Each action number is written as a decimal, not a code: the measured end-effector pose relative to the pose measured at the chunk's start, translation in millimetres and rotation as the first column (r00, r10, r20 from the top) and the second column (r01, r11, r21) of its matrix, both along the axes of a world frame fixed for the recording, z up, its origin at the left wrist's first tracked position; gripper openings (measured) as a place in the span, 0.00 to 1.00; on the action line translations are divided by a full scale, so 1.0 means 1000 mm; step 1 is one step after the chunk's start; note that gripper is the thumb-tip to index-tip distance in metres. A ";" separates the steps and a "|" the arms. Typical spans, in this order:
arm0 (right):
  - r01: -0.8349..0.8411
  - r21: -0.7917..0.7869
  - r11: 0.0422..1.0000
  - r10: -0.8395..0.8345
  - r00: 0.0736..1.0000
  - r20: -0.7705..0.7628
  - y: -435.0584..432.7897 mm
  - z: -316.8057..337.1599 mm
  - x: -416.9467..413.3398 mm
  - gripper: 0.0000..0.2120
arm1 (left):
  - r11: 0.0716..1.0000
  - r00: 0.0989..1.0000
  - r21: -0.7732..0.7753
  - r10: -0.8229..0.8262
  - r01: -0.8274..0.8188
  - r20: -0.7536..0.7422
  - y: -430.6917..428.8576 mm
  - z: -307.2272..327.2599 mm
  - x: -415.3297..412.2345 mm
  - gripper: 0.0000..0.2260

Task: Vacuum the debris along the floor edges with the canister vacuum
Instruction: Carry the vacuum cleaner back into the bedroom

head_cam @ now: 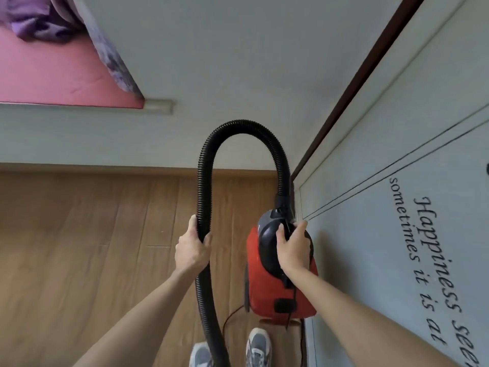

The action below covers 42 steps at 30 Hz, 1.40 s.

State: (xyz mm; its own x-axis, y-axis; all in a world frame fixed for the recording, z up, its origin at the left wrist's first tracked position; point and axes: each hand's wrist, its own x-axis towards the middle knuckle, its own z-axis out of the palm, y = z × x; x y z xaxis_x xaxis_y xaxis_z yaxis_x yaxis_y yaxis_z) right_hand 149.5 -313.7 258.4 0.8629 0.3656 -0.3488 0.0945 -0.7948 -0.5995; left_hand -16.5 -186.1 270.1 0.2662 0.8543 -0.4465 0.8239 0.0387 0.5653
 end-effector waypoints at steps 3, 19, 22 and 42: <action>-0.003 -0.007 1.000 0.003 1.000 0.015 0.020 -0.036 0.023 0.12 | 1.000 1.000 -0.010 0.003 -0.003 0.009 0.013 -0.043 0.028 0.22; 0.068 -0.024 0.997 -0.067 0.997 0.031 0.080 -0.234 0.087 0.13 | 0.995 0.995 -0.020 -0.094 0.095 0.042 0.079 -0.267 0.078 0.23; 0.081 -0.013 0.997 -0.081 0.997 0.014 0.084 -0.260 0.095 0.13 | 0.994 0.994 -0.035 -0.105 0.106 0.024 0.085 -0.292 0.086 0.22; 0.104 0.038 0.994 -0.106 0.993 0.053 0.107 -0.343 0.118 0.14 | 0.991 0.998 -0.122 0.055 -0.054 0.007 0.110 -0.393 0.136 0.21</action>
